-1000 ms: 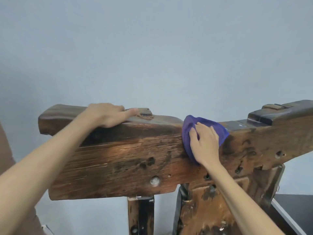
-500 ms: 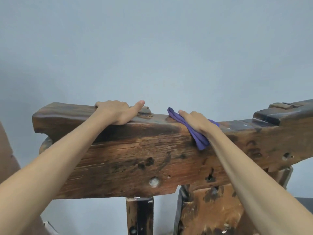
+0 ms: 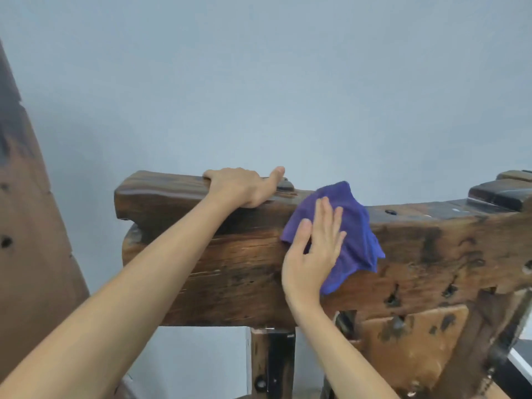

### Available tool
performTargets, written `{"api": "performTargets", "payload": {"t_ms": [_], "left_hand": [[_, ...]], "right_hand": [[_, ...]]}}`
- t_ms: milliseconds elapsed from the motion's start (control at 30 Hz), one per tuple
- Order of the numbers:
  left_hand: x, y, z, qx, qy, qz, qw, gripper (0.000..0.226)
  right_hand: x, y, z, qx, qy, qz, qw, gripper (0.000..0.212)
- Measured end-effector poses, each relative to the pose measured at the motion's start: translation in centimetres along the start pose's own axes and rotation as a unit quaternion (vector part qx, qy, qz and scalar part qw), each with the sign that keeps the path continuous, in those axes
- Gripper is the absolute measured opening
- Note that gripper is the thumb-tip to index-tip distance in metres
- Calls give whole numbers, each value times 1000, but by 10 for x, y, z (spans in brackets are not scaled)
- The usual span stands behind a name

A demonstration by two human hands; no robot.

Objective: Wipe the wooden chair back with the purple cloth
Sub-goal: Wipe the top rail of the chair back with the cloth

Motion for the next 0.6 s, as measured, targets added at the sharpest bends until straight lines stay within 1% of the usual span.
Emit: {"api": "performTargets", "payload": {"t_ms": [33,67,100,133,167,200,233,267,300,333,367,433,467,500,533,567,600], "left_hand": [[0,-2,0,-15,7,1,1000,105],[-1,-5,-1,-41,12,1,999,104],[-1,-9,-1,-74,17,8,997,104],[-2,-15,-2,-121,19,21,992,105],[-3,-22,-4,-183,15,35,982,106],[-4,-29,-8,-245,-3,52,968,104],[-6,-37,-12,-290,-27,73,954,99],[-8,-45,-16,-297,-48,100,948,90],[-11,-55,-21,-265,-55,124,955,81],[-14,-66,-23,-221,-52,136,964,72],[-16,-80,-24,-176,-39,137,974,66],[-25,-104,-20,-115,12,120,986,63],[-30,-108,-19,-93,65,114,987,63],[-35,-108,-13,-62,140,101,983,63],[-39,-99,-12,-17,231,85,969,63],[-45,-87,-12,8,299,73,951,63],[-50,-77,-13,12,348,59,935,63]], "right_hand": [[-18,-17,19,-22,-23,-57,998,45],[-31,-31,35,-46,-41,-95,994,47],[-38,-40,46,-58,-50,-115,990,48],[-39,-43,49,-60,-56,-136,987,48],[-37,-39,46,-67,-82,-186,977,48],[-35,-27,38,-80,-120,-271,952,48],[-31,-12,25,-99,-168,-369,909,47],[-25,7,9,-131,-209,-457,855,46],[-16,27,-7,-169,-233,-514,808,45],[-5,46,-25,-207,-235,-531,787,45],[10,63,-40,-242,-220,-523,787,46],[41,85,-65,-298,-162,-507,793,50],[60,92,-72,-313,-137,-519,783,51],[74,98,-74,-312,-137,-538,771,51],[86,98,-73,-306,-139,-558,759,52],[93,93,-70,-296,-142,-561,760,52],[93,87,-62,-279,-140,-548,776,52]]}}
Point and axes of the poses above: each hand's wrist, its own x-axis towards the middle knuckle, its own z-axis out of the palm, y = z × x, the point moved 1 cm from there along x, towards the middle knuckle, and after that the axes turned 4 degrees about z, right-handed, at the moved point
